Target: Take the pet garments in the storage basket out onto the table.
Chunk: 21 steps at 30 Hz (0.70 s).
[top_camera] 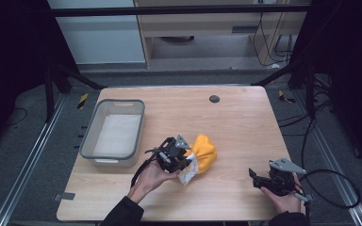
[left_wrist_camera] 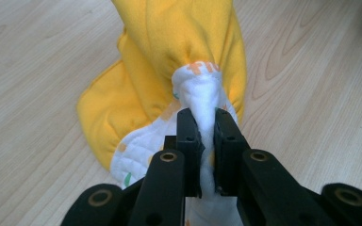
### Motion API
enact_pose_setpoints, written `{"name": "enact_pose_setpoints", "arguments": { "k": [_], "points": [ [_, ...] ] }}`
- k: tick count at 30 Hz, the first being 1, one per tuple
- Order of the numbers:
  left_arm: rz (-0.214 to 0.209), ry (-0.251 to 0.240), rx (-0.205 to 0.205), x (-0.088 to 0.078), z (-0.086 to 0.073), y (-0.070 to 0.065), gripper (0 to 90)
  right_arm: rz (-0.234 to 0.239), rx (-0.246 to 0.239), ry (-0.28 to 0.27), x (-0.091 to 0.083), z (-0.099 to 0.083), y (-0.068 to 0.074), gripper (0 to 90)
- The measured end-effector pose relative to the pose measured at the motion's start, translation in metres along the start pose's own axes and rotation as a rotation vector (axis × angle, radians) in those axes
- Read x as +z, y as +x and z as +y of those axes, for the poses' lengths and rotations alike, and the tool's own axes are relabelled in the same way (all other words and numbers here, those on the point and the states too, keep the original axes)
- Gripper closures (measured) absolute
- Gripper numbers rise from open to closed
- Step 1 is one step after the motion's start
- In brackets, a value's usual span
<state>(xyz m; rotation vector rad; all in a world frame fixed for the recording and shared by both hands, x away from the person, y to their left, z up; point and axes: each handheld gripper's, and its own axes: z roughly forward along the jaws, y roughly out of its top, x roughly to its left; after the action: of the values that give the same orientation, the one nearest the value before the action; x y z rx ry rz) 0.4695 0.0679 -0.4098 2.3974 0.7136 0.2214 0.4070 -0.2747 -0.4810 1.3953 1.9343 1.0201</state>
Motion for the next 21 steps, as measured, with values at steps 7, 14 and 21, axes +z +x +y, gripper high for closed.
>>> {"name": "enact_pose_setpoints", "arguments": {
  "k": [7, 14, 21],
  "points": [
    [-0.006, 0.025, 0.008, 0.011, -0.004, -0.002, 81.7, -0.003, -0.005, -0.003, 0.000, 0.000, -0.001, 15.5],
    [0.003, 0.032, 0.012, 0.017, -0.008, -0.002, 74.0, -0.005, -0.007, -0.001, 0.001, -0.001, -0.001, 15.4],
    [0.019, 0.030, 0.012, 0.020, -0.012, -0.001, 63.1, -0.005, -0.008, 0.003, 0.001, -0.001, -0.001, 15.1]
  ]
}}
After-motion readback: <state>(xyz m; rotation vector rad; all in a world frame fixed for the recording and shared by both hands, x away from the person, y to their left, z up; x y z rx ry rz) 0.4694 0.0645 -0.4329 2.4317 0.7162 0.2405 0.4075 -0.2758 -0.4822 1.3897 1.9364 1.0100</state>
